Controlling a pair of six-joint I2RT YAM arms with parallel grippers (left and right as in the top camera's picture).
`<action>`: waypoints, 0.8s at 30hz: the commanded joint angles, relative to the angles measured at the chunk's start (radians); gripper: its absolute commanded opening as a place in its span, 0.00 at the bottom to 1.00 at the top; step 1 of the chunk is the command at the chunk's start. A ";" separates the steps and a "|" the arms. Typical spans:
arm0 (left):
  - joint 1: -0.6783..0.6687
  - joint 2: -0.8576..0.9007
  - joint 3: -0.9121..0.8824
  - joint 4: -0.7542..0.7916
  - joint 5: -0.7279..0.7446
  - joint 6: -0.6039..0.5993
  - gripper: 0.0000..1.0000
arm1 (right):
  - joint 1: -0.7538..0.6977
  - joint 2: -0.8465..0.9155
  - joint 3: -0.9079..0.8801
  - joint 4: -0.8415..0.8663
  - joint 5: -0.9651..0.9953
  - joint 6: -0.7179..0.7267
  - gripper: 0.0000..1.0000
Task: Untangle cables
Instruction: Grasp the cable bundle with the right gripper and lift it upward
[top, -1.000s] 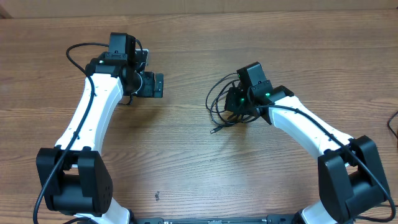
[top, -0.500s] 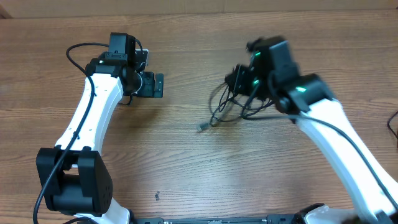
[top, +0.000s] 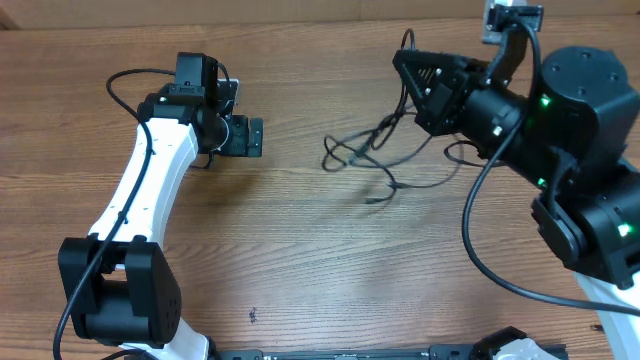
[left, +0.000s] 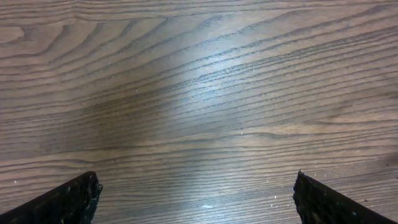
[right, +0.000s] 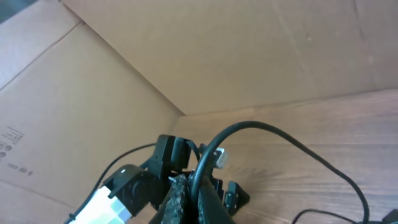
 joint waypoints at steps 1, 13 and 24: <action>0.000 0.000 -0.005 0.001 -0.006 0.002 1.00 | 0.000 0.018 0.025 -0.082 0.128 -0.032 0.04; 0.000 0.000 -0.005 0.001 -0.006 0.002 0.99 | 0.000 0.026 0.032 0.005 0.037 -0.020 0.04; 0.000 0.000 -0.005 0.001 -0.006 0.002 1.00 | 0.000 -0.005 0.047 0.084 0.052 0.021 0.04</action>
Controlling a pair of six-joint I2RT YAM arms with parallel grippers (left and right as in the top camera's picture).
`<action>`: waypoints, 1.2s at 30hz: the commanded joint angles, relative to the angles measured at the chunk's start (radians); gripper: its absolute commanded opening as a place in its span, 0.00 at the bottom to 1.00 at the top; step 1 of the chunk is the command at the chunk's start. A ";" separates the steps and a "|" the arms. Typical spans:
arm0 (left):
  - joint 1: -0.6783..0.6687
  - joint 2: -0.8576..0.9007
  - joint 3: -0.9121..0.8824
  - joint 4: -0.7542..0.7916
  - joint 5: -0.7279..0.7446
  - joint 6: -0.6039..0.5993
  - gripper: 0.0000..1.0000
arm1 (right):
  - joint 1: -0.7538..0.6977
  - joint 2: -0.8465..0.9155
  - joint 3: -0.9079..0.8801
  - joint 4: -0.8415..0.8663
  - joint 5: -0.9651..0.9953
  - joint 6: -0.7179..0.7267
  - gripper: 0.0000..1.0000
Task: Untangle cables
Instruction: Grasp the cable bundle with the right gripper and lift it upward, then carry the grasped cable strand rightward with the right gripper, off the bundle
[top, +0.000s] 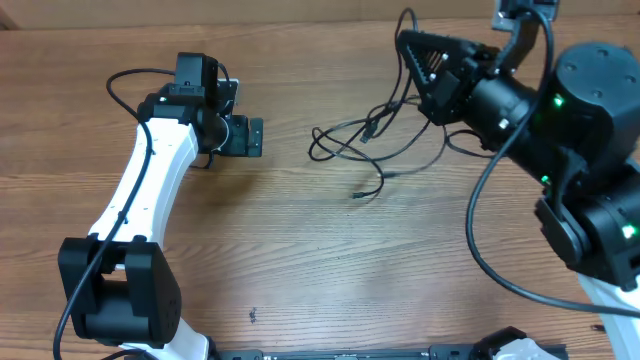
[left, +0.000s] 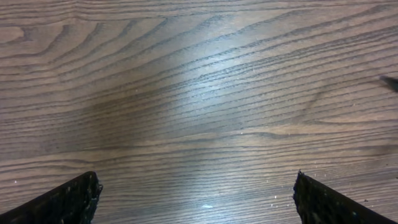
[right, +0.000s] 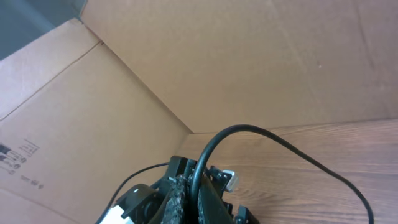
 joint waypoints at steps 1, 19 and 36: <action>0.000 0.000 -0.005 0.001 -0.006 0.002 1.00 | 0.000 -0.002 0.029 -0.036 0.056 0.010 0.04; 0.000 0.000 -0.003 0.105 0.418 0.043 1.00 | -0.001 0.025 0.029 -0.053 0.081 -0.013 0.04; -0.060 -0.007 -0.002 -0.403 0.989 1.026 0.99 | -0.001 0.026 0.028 -0.099 0.286 -0.013 0.04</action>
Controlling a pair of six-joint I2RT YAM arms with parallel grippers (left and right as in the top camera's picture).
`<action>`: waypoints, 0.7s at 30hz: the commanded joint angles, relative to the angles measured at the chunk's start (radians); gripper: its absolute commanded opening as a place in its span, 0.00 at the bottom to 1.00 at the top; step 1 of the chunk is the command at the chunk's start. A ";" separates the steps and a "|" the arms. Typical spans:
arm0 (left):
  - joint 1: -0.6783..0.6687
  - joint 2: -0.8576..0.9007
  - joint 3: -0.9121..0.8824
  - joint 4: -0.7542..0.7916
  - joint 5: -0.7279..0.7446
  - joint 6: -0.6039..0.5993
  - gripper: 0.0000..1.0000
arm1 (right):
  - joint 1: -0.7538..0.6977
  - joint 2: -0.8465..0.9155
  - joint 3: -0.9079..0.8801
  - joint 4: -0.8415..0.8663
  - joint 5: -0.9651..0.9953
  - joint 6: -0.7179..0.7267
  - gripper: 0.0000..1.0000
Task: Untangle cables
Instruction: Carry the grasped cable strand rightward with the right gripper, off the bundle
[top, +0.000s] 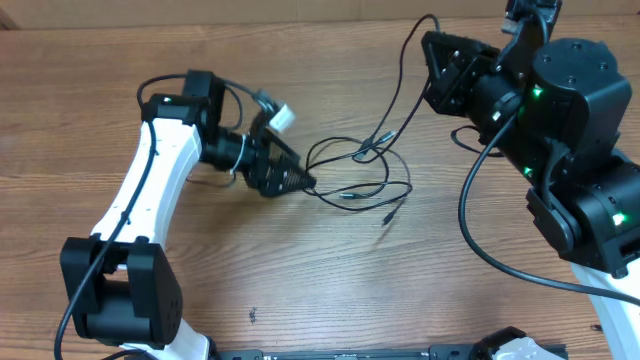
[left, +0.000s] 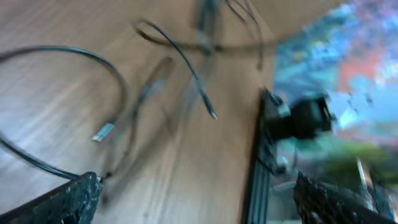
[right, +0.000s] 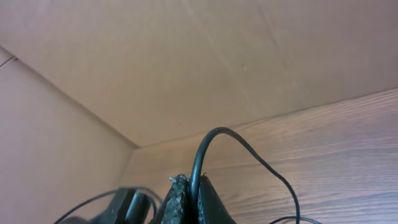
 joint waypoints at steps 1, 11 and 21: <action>-0.047 -0.007 0.002 -0.072 0.011 0.267 1.00 | -0.001 -0.004 0.023 0.009 0.045 -0.007 0.04; -0.231 -0.007 0.002 0.207 -0.492 -0.132 1.00 | -0.001 -0.005 0.023 0.011 0.014 -0.004 0.04; -0.226 -0.006 0.001 0.324 -0.787 -0.494 1.00 | -0.001 -0.005 0.023 0.046 0.042 -0.016 0.04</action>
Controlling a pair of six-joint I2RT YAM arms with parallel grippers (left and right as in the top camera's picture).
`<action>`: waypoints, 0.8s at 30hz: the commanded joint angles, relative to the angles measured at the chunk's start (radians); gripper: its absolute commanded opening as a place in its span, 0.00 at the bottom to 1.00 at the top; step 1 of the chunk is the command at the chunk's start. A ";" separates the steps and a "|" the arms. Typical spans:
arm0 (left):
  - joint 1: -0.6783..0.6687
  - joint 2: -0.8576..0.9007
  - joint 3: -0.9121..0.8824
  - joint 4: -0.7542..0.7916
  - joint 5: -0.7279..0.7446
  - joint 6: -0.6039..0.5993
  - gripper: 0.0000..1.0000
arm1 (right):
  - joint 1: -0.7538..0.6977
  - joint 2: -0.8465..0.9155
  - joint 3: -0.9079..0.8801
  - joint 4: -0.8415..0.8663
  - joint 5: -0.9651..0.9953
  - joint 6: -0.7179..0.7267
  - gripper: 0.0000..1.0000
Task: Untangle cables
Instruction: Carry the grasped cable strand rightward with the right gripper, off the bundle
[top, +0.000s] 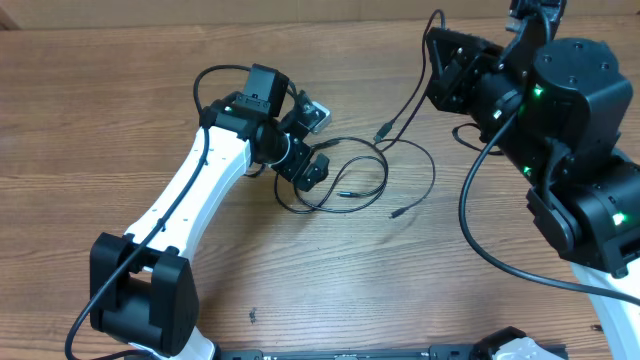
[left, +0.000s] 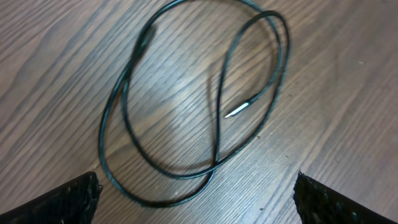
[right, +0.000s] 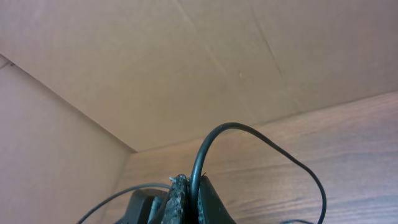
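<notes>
Thin black cables (top: 383, 187) lie in overlapping loops mid-table; the left wrist view shows the loops (left: 127, 118) and a metal plug tip (left: 239, 111) on the wood. My left gripper (top: 308, 158) hovers over the left part of the loops, its fingers (left: 68, 199) wide open and empty. At the far right, my right gripper (top: 432, 40) is raised and shut on one black cable (right: 249, 134), which arches out of the fingers and hangs down to the tangle. A small connector (top: 381, 131) sits on that strand.
The wooden table (top: 300, 290) extends toward me. A cardboard wall (right: 186, 62) stands behind the table. The right arm's bulky black body (top: 570, 120) fills the right side. The left arm's own wire (top: 205, 85) loops beside its wrist.
My left gripper has moved right and up from the tangle's left edge to above the loops, now looking straight down. The loops have spread rightward. The right gripper still holds its cable.
My left gripper first stood open over bare wood at the left while the right, shut on a cable, was near the tangle. The right then held the cable higher and farther back. The left reached the tangle's left edge, and now hangs open over the spread loops.
</notes>
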 joint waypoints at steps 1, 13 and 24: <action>0.001 -0.006 0.004 -0.009 -0.057 -0.076 1.00 | -0.002 -0.005 0.023 0.040 0.025 -0.031 0.04; -0.001 -0.006 0.004 -0.010 -0.058 -0.083 0.99 | -0.119 0.012 0.023 0.058 0.269 -0.114 0.04; -0.001 -0.006 0.004 -0.010 -0.058 -0.083 1.00 | -0.328 0.126 0.023 -0.009 0.188 -0.102 0.04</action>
